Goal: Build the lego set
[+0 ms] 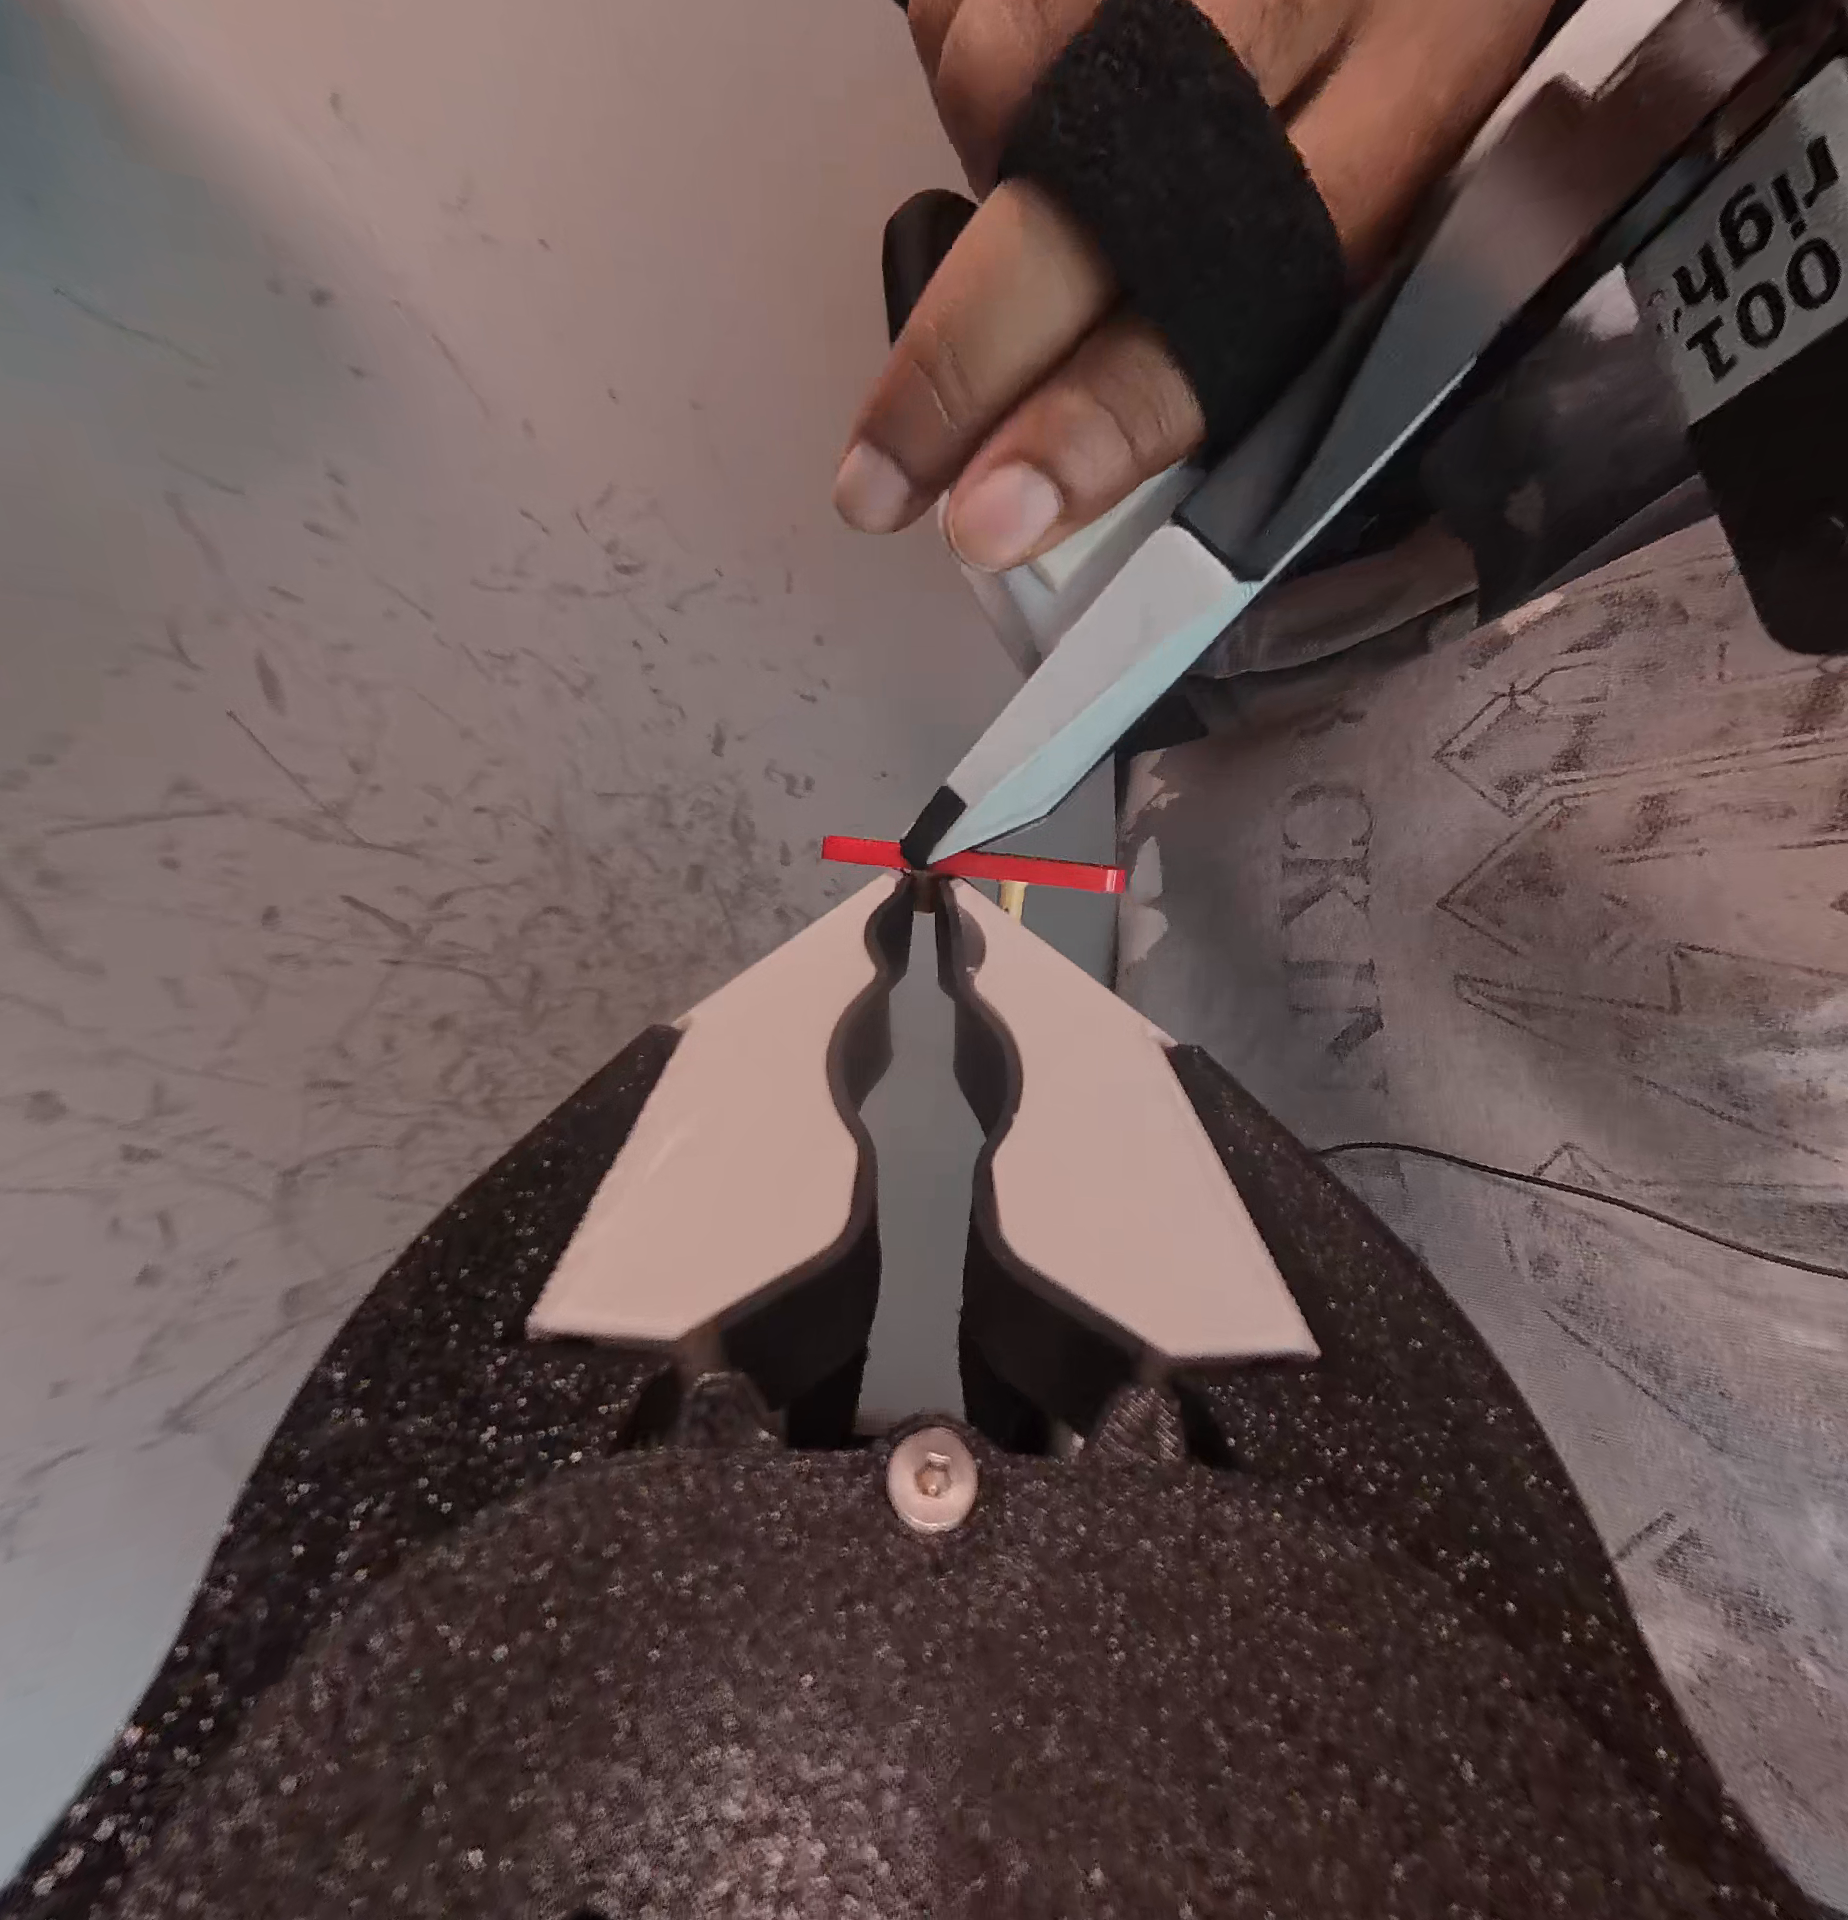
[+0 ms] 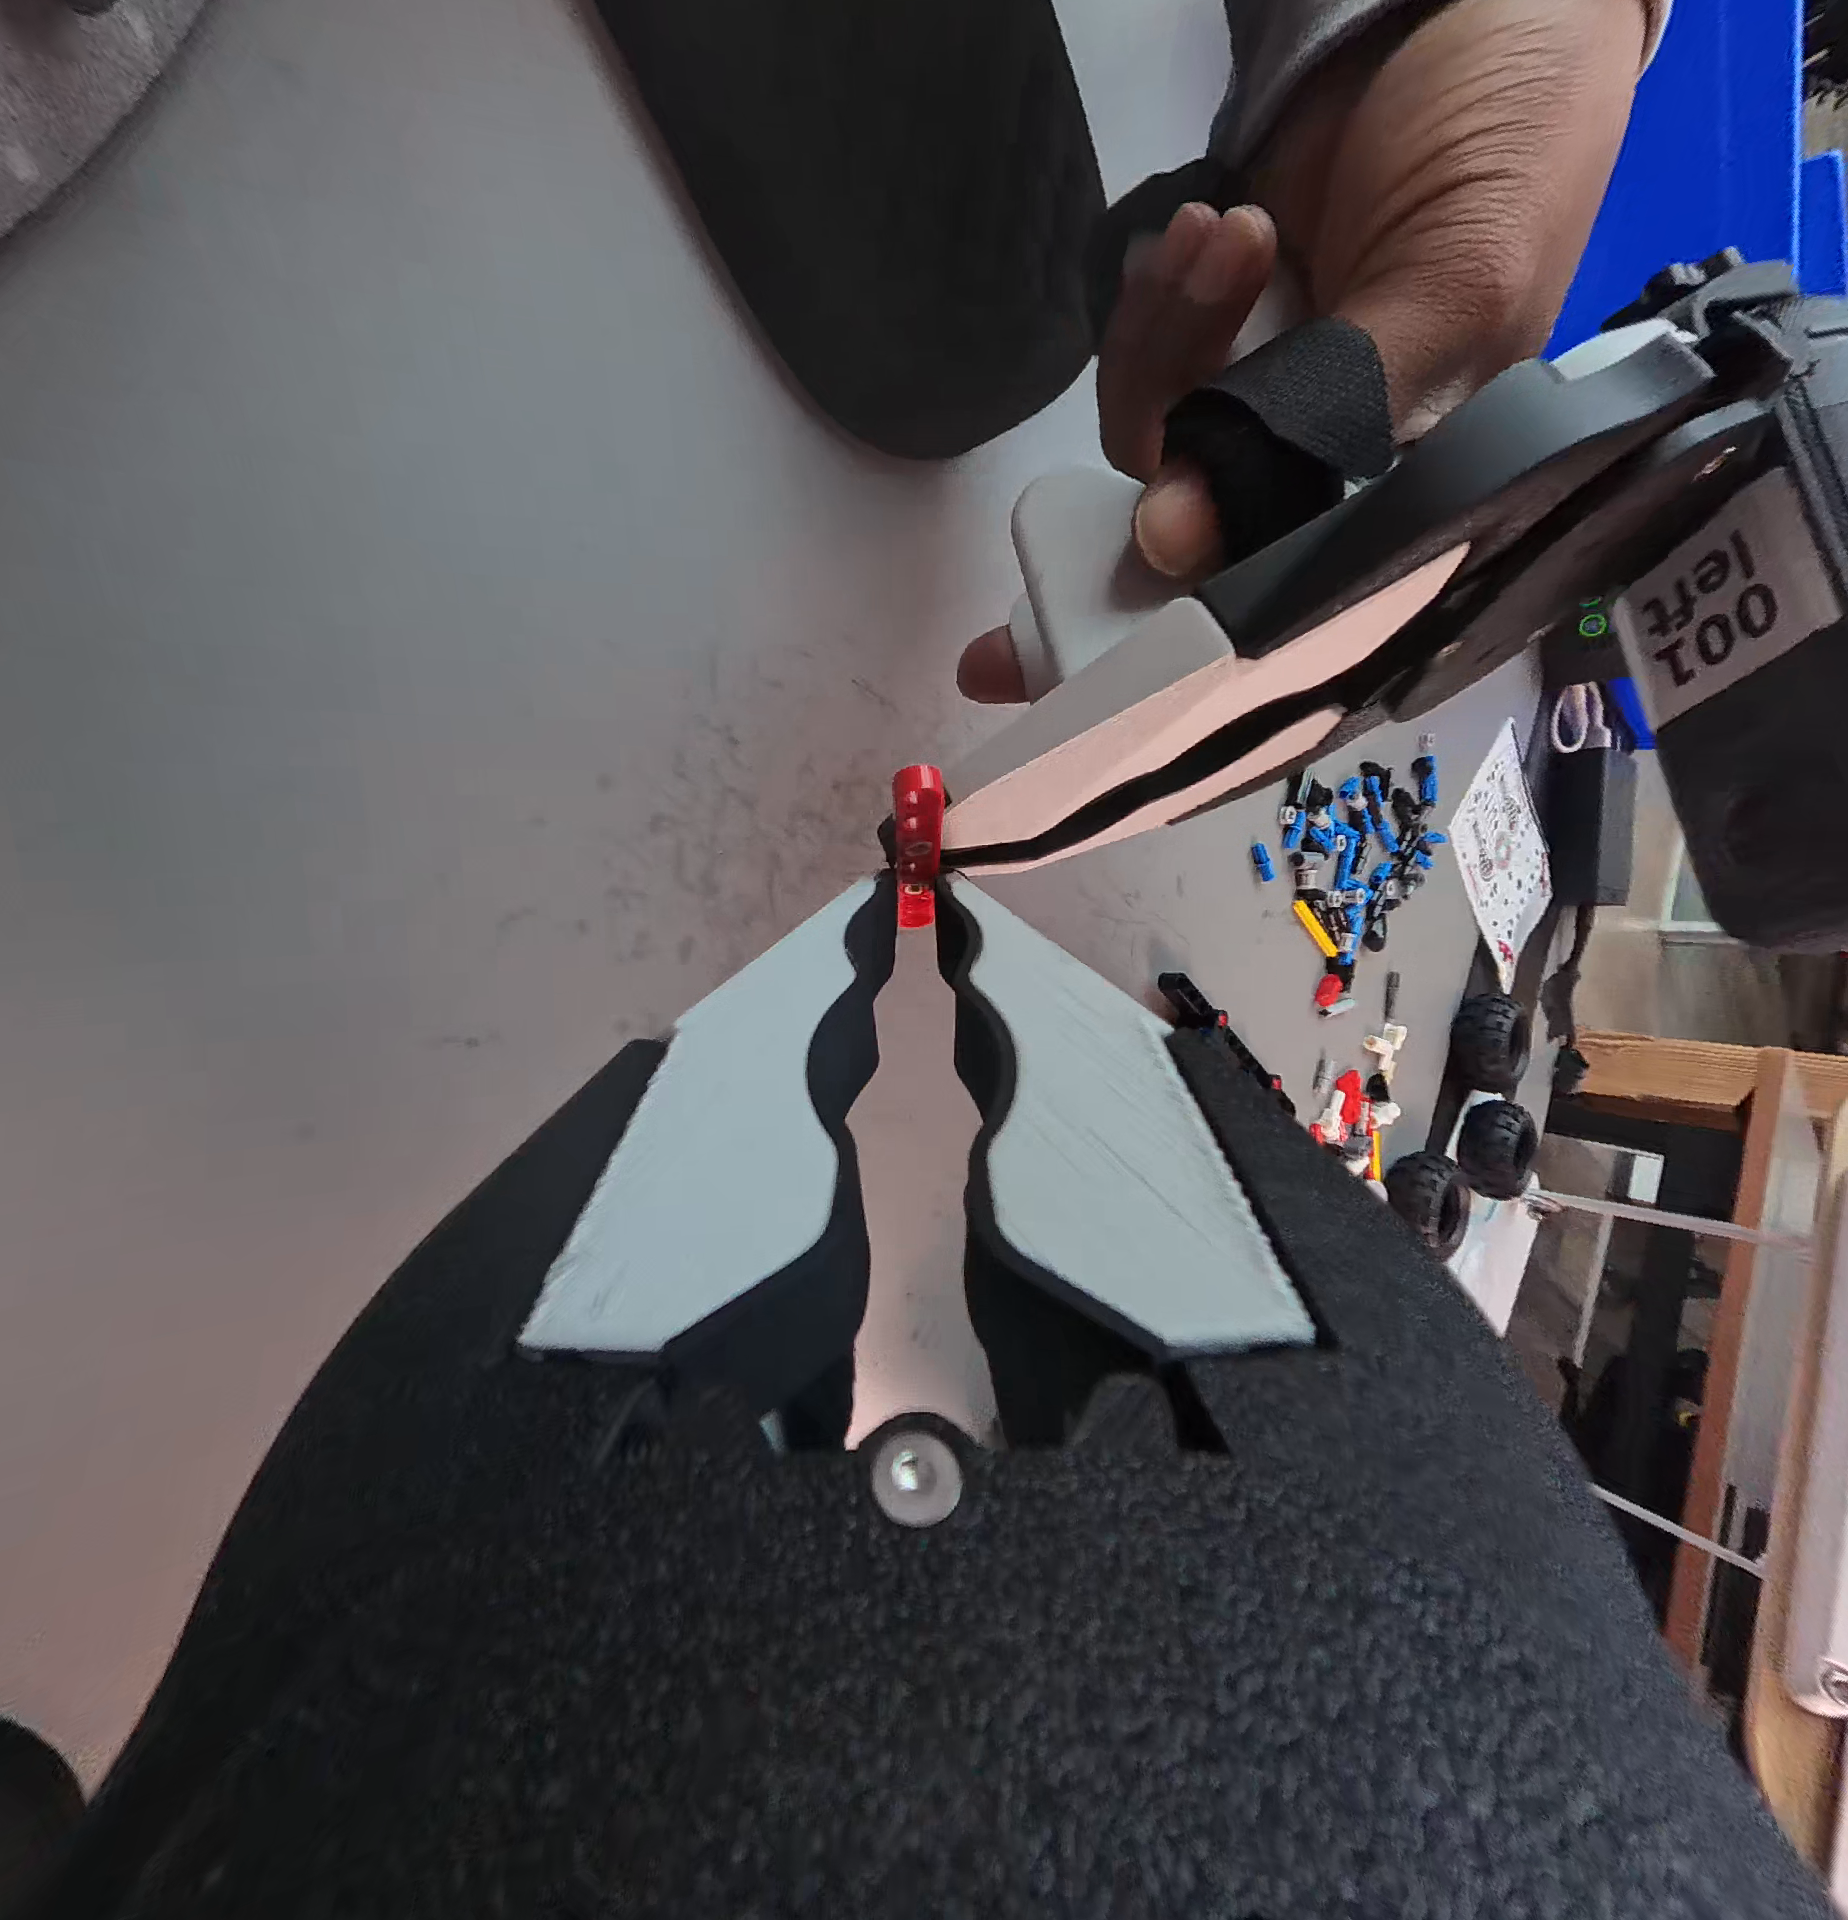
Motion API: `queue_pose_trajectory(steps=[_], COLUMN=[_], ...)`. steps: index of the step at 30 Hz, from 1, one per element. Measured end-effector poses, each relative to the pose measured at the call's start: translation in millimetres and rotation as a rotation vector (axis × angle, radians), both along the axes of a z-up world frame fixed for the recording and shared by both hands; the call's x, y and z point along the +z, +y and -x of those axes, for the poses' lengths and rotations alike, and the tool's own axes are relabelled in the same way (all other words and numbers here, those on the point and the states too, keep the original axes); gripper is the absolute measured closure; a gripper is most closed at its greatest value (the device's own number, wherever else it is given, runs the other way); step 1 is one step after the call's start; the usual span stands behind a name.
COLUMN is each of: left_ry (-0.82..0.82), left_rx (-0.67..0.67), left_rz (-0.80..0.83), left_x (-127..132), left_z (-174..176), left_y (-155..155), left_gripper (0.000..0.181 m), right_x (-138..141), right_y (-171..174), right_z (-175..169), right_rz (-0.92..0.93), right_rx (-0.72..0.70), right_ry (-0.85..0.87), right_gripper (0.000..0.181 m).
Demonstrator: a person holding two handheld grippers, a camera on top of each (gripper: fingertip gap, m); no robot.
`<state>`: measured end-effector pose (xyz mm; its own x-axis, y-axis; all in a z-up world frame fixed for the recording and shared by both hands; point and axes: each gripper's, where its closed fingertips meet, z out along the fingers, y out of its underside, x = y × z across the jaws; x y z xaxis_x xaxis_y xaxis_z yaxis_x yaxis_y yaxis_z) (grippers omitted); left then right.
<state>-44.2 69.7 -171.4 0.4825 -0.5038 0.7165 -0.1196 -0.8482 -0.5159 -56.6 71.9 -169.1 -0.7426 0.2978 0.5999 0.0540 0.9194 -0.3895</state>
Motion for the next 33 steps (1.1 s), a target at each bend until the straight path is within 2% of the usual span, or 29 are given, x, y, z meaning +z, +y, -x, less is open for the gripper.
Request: queue_pose_trajectory(steps=[5, 7, 10, 13, 15, 17, 22, 28, 33], left_ry=[0.057, 0.111, 0.103, 0.012, -0.028, -0.021, -0.043, -0.157, -0.031], left_rx=[-0.017, -0.034, 0.011, 0.111, 0.167, 0.230, 0.282, 0.318, 0.330], left_rz=[-0.080, -0.173, -0.311, -0.430, -0.485, -0.531, -0.531, -0.610, -0.703], left_x=[-5, -5, 5, 23, 32, 34, 37, 69, 69], left_z=[-2, 1, 7, 13, 16, 22, 23, 15, 14], left_y=[-1, 1, 8, 15, 19, 26, 33, 36, 39], left_gripper=[0.179, 0.178, 0.176, 0.171, 0.170, 0.169, 0.160, 0.166, 0.174], right_x=[-4, -5, 4, 25, 38, 47, 65, 80, 78], right_y=[-2, 0, 6, 16, 25, 28, 32, 32, 34], right_z=[-4, -2, 3, 9, 13, 14, 17, 16, 12], right_rz=[0.108, 0.241, 0.588, 1.028, 1.229, 1.350, 1.528, 1.673, 1.644], right_rx=[-0.027, -0.081, -0.186, -0.274, -0.296, -0.292, -0.275, -0.219, -0.195], right_ry=[-0.005, -0.041, -0.098, -0.136, -0.114, -0.099, -0.098, -0.093, -0.037], right_gripper=[0.174, 0.174, 0.173, 0.175, 0.175, 0.175, 0.175, 0.175, 0.175])
